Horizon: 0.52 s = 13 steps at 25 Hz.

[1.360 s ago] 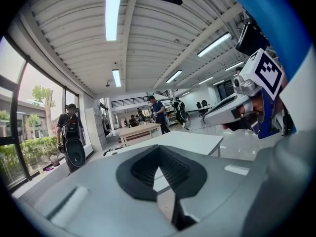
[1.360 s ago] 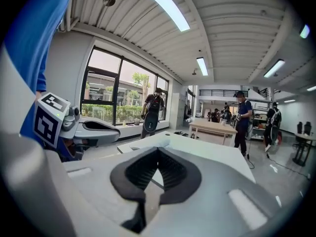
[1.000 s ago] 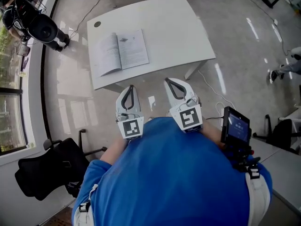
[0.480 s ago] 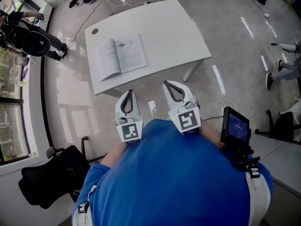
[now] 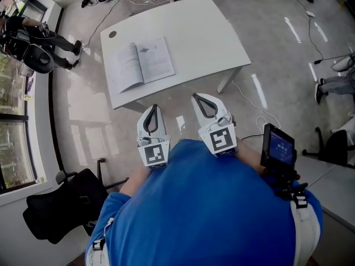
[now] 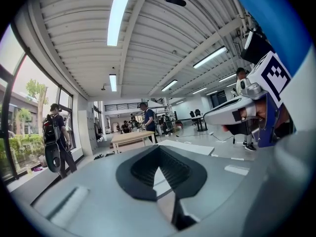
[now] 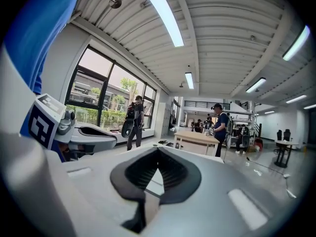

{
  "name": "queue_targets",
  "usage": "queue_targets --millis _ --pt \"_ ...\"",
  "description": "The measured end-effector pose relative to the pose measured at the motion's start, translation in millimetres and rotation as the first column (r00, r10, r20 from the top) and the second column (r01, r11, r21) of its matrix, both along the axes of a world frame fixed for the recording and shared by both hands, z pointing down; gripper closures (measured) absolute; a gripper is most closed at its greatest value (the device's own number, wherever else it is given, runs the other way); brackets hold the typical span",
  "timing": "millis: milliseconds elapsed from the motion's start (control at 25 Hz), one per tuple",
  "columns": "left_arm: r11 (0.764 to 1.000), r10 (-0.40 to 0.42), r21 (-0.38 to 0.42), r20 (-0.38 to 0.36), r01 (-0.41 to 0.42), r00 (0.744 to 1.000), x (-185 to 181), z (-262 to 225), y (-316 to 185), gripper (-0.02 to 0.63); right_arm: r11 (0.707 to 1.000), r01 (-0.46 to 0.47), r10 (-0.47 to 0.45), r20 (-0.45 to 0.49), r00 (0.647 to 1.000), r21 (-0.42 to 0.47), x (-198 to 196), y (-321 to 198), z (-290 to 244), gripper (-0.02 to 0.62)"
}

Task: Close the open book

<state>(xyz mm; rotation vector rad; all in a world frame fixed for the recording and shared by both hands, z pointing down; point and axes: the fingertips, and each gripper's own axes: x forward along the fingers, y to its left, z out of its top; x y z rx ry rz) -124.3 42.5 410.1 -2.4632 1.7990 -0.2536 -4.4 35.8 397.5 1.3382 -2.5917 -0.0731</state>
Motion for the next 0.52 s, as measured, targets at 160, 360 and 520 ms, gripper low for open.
queue_targets --millis 160,360,520 --pt "1.000 -0.014 -0.014 0.017 0.014 1.000 0 6 -9 0.600 1.000 0.013 -0.013 -0.006 1.000 -0.009 -1 -10 7 0.592" --pt "0.999 -0.028 -0.019 0.030 0.028 0.999 -5 5 -11 0.600 1.000 0.019 -0.019 -0.006 1.000 -0.008 -4 -16 4 0.592" --pt "0.999 -0.049 -0.016 0.033 0.049 0.998 -4 2 -30 0.600 0.999 0.039 -0.039 -0.006 0.999 -0.007 -3 -37 3 0.592"
